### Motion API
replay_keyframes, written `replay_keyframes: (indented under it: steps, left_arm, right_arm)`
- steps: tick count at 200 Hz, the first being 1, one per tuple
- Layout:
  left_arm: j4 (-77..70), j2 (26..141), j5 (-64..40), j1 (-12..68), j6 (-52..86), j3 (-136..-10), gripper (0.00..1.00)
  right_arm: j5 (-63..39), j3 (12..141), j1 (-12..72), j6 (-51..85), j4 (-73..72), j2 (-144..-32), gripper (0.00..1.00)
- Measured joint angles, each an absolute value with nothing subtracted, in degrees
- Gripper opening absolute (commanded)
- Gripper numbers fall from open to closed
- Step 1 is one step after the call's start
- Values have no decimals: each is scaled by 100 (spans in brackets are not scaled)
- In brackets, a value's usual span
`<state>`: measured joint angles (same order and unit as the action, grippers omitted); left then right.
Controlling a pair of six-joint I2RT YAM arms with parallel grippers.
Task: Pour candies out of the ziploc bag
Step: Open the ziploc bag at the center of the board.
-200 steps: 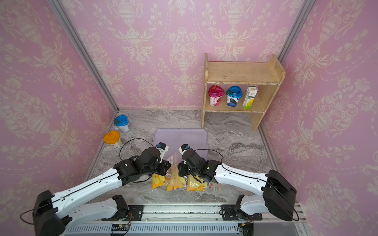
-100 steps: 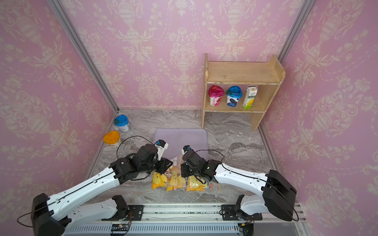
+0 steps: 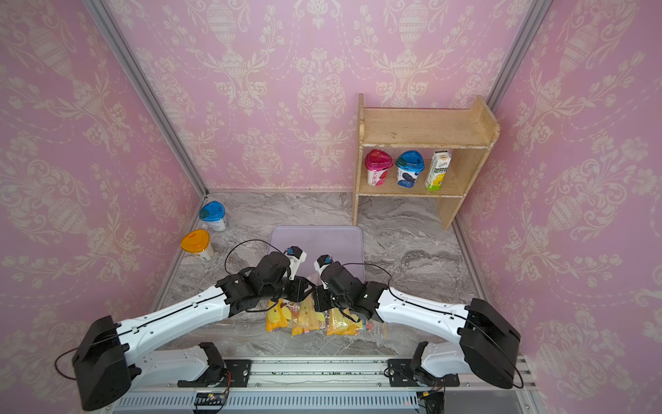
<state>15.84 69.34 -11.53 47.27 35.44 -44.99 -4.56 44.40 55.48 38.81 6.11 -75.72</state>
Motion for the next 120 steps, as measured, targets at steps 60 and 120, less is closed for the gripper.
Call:
replay_keyframes:
  steps: [60, 120]
  left_arm:
    - [1546, 7185, -1151, 4727, 3544, -4501, 33]
    - [1640, 7201, -1155, 4727, 3544, -4506, 21]
  right_arm:
    - [-506, 4364, 5548, 3883, 574, -7505, 0]
    - [-410, 4335, 5548, 3883, 587, -7474, 0]
